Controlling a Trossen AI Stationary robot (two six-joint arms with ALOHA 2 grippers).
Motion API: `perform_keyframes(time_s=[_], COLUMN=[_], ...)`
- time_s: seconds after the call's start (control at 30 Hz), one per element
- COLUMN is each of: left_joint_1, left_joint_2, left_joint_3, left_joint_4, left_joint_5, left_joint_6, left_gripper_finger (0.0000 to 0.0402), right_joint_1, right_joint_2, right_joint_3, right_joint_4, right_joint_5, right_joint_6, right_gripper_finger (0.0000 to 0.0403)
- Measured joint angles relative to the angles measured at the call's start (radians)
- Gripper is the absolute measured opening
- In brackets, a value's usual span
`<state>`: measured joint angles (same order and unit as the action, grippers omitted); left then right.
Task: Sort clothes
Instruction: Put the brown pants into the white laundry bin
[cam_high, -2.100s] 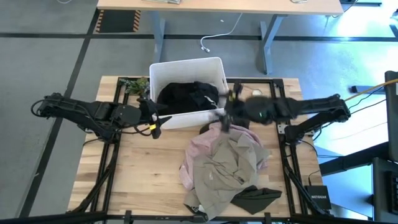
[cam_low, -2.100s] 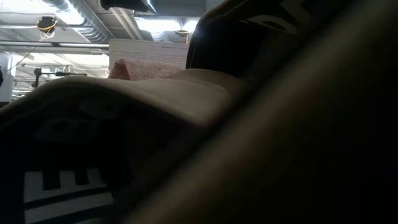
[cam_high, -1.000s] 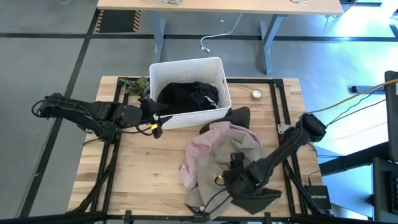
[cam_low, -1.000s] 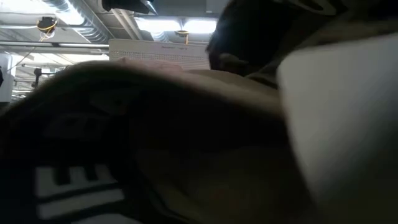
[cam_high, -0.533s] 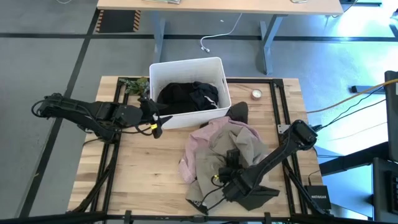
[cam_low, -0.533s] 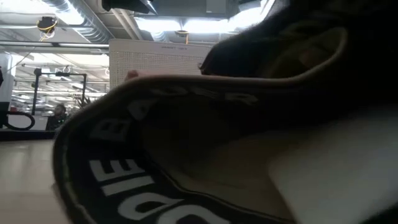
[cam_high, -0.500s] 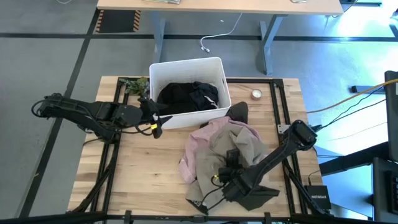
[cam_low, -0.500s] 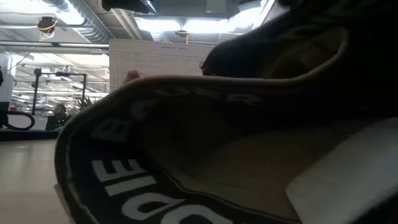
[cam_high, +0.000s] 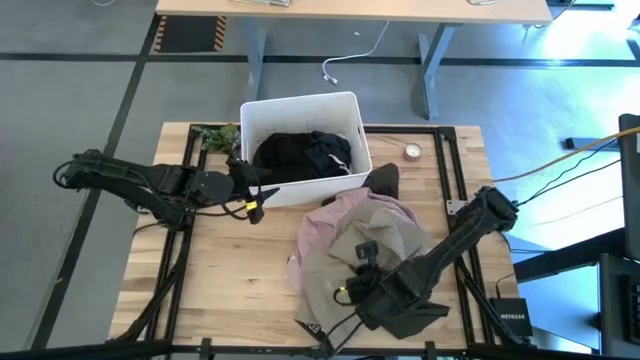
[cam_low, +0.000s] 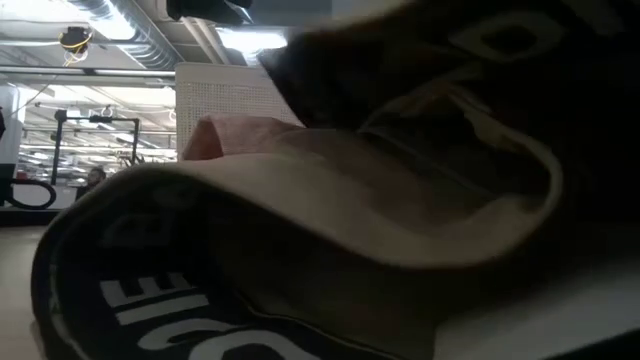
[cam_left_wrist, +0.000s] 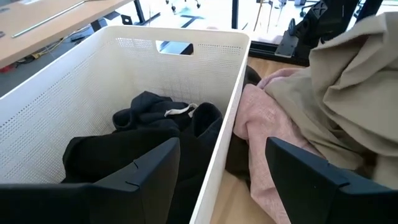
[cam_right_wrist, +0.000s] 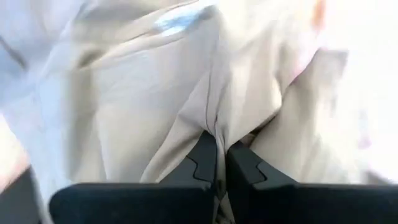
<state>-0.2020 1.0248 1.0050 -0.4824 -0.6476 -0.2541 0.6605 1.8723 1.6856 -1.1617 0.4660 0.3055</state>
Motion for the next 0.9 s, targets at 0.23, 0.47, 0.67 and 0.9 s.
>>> perform_keyframes(time_s=[0.23, 0.47, 0.67, 0.9], left_joint_1=[0.000, 0.000, 0.000, 0.000], left_joint_2=[0.000, 0.000, 0.000, -0.001], left_joint_3=[0.000, 0.000, 0.000, 0.000], left_joint_4=[0.001, 0.001, 0.001, 0.009], left_joint_5=[0.000, 0.000, 0.000, 0.000], left_joint_6=[0.000, 0.000, 0.001, 0.007], left_gripper_finger=[0.0233, 0.0233, 0.0233, 0.0233], right_joint_1=[-0.001, -0.062, -0.214, -0.459], right_joint_2=[-0.049, -0.051, -0.051, -0.072], right_joint_3=[0.221, 0.440, 0.609, 0.658], right_joint_4=[-0.102, -0.097, 0.026, 0.618], right_joint_5=[0.376, 0.734, 0.800, 0.771], right_joint_6=[-0.120, -0.356, -0.597, -1.116], right_gripper_finger=[0.0025, 0.0019, 0.0021, 0.0025])
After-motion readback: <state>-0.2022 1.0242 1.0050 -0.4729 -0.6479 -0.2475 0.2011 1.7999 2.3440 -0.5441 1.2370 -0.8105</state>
